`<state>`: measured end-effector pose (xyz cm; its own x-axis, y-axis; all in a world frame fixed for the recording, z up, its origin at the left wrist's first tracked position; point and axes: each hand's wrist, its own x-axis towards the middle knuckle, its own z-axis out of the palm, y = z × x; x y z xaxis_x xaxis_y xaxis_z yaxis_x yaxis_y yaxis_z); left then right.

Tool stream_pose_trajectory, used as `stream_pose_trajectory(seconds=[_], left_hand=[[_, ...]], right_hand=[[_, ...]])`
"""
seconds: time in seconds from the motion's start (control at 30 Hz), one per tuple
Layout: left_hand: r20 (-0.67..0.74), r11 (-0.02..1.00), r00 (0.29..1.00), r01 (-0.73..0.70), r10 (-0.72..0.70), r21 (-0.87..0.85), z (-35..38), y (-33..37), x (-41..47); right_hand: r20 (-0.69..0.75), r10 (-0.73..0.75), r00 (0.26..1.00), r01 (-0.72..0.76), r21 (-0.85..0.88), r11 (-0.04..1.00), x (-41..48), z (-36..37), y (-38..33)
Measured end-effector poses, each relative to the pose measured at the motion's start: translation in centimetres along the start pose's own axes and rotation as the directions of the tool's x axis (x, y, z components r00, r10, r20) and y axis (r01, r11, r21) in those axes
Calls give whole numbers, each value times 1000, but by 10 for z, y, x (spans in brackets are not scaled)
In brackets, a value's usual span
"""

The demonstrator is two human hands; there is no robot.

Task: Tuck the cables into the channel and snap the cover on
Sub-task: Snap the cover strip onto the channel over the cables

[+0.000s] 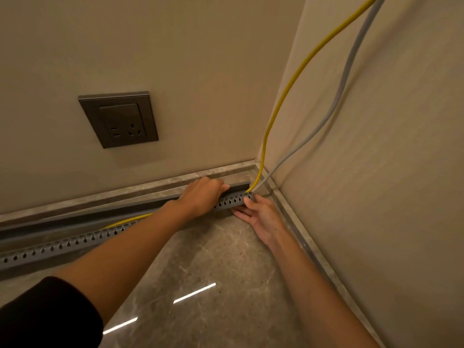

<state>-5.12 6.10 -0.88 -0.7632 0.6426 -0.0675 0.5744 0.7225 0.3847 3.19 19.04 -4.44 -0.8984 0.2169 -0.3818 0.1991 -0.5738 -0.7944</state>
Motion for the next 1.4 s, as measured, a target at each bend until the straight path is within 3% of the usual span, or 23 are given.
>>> stream_pose_trajectory(seconds=[0.17,0.3,0.57,0.8,1.13,1.4], left_hand=[[18,998,998,54,-54,-43,3,0,3],[110,991,992,74,-61,-113,5,1,3],[100,991,994,48,-35,-128,4,-2,0],[141,995,988,-46,59,-94,4,-6,-4],[-19,987,999,-39,36,-156,9,-6,-8],[19,997,999,-40,41,-69,13,-2,-8]], right_hand=[[45,-20,999,19,18,1000,-3,-5,2],[57,-43,997,42,21,999,-2,-6,4],[-94,-84,992,90,61,994,2,-2,6],[-22,-62,998,60,-86,994,0,-1,4],[-51,-42,998,36,-110,993,-2,4,-1],[-98,-46,994,38,-82,996,0,5,-3]])
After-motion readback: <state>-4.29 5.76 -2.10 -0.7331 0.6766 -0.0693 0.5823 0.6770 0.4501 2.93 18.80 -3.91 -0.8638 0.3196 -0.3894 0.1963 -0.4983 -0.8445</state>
